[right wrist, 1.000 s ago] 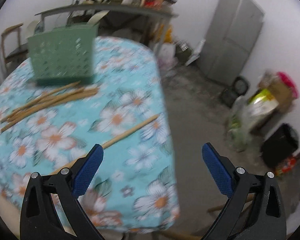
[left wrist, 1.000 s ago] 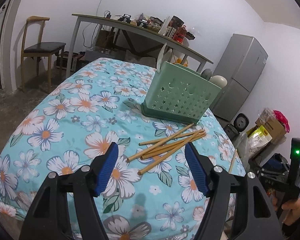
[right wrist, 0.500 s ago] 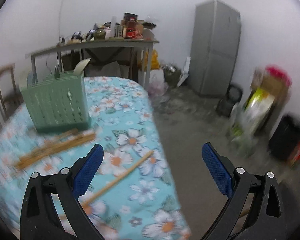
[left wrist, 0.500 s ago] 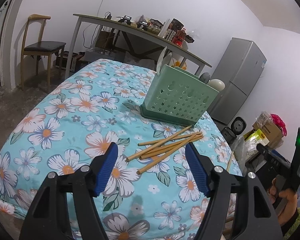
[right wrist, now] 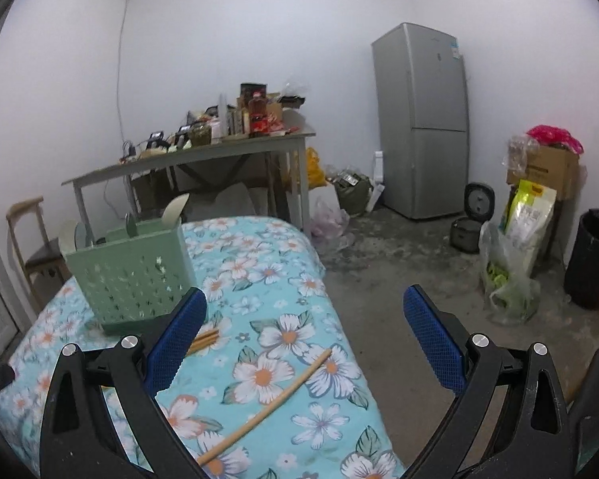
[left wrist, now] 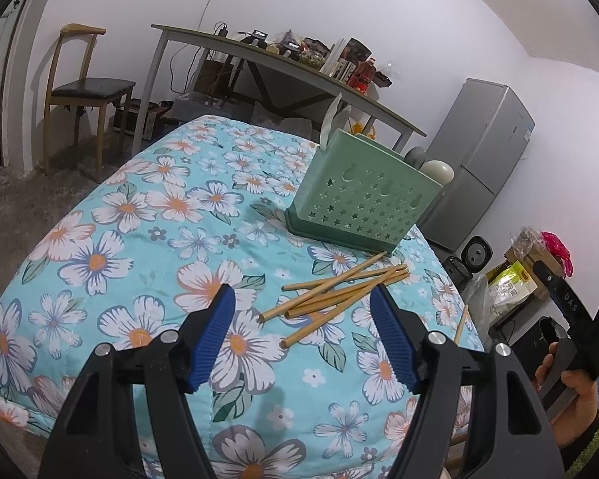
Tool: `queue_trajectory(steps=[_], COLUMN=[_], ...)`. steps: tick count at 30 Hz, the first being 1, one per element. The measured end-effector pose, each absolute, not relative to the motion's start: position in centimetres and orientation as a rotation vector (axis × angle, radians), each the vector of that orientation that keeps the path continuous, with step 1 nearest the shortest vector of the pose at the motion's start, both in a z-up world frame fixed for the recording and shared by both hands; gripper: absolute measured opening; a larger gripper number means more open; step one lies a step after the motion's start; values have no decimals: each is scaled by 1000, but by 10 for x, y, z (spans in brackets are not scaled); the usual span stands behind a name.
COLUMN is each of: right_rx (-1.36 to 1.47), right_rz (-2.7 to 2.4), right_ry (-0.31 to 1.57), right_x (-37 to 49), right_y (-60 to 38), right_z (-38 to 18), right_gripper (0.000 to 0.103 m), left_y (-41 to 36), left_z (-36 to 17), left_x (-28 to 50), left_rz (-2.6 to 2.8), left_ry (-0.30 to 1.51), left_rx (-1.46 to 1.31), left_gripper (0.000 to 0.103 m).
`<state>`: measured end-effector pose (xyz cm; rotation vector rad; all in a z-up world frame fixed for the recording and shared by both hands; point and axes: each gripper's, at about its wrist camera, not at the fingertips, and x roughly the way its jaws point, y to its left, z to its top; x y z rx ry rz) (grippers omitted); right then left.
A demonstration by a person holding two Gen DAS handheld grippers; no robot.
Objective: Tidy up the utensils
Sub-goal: 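Reach the right tool to the wooden chopsticks and grasp one, then lift the chopstick with the right tool while the left tool grasps another chopstick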
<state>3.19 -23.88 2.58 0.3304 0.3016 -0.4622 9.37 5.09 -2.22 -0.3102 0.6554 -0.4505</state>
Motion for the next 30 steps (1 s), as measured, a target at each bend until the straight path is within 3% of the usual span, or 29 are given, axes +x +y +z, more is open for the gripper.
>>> queue_trajectory(steps=[11,16,18,30], right_rx=[807,1084,1151,1200], right_rz=[-110,-56,-39,-97], right_ry=[644,710,720,773], right_x=[67,74,79,122], right_y=[-272,-295,-301,-327], right_z=[-31,-63,-72,-102], right_gripper=[94,72,68,34], left_y=[48,49,49,37], left_z=[-23,-26,-27,-32], left_x=[95,97,98,105], left_rz=[-453,-444,-442,-412], left_ry=[661,673,675,703], left_rx=[-305,-308,-304,-244], left_gripper=[68,68,68,68])
